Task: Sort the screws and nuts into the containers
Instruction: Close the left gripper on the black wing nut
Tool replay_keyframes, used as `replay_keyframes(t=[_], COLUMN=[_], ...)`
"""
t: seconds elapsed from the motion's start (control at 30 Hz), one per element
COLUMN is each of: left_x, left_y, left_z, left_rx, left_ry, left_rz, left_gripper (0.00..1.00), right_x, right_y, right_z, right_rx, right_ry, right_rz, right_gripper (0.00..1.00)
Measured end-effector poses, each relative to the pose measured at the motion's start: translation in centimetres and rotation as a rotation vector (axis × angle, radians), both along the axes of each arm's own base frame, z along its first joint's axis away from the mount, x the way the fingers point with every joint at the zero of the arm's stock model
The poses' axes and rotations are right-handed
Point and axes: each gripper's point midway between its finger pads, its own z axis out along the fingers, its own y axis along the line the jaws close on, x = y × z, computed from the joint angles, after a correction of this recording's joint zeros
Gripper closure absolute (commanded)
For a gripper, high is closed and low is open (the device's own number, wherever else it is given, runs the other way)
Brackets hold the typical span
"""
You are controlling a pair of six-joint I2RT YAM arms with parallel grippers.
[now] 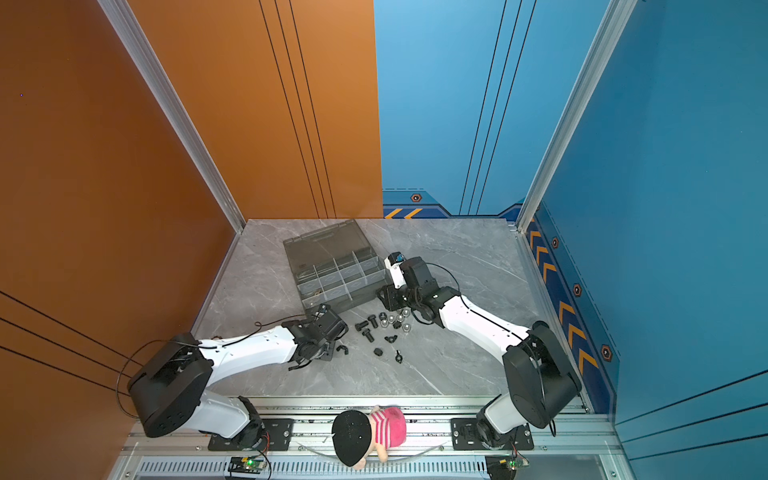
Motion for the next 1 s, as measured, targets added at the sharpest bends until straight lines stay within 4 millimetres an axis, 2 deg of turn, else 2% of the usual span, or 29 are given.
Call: replay_keyframes(t=[1.0], left_x=[-0.02], left_y=[-0.67], left_z=[-0.15], left_rx=[-0.027], left_ry=[0.025], left_rz=[-0.005], left_gripper=[0.74], right_x=[0.11], right_y=[0.08], right_z=[-0.72], right_rx=[0.002], right_ry=[0.025], right_rz=[-0.012], right_gripper=[0.55])
